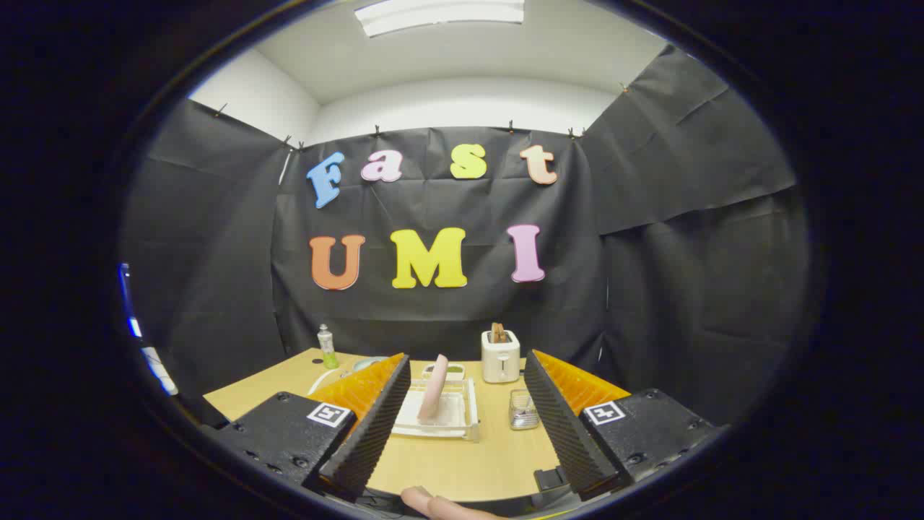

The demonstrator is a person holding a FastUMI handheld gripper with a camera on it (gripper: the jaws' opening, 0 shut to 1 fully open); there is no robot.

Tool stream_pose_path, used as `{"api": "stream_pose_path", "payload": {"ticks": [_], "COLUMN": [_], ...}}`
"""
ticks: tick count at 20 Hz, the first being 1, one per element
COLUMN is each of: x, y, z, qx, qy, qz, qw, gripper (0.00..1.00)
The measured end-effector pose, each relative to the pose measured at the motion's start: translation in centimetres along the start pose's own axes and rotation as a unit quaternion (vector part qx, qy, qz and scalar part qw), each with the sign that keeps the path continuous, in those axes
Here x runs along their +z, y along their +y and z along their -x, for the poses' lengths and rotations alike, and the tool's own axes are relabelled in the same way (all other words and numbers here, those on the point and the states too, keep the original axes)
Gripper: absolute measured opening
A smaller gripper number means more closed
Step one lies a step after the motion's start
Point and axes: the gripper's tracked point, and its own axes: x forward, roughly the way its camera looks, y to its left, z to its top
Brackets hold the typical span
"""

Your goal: Take the plate from the dish rack, then take the spoon from the basket and place it into the plate.

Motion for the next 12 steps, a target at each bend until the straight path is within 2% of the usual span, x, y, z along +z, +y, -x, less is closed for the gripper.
{"api": "stream_pose_path", "payload": {"ticks": [7, 12], "x": [-0.4, -2.6], "y": [0.1, 1.2], "z": [-0.8, -2.7], "qx": [-0.009, -0.018], "qy": [0.005, 0.033], "qz": [-0.003, 0.005], "qw": [1.000, 0.999], "gripper": [1.00, 1.00]}}
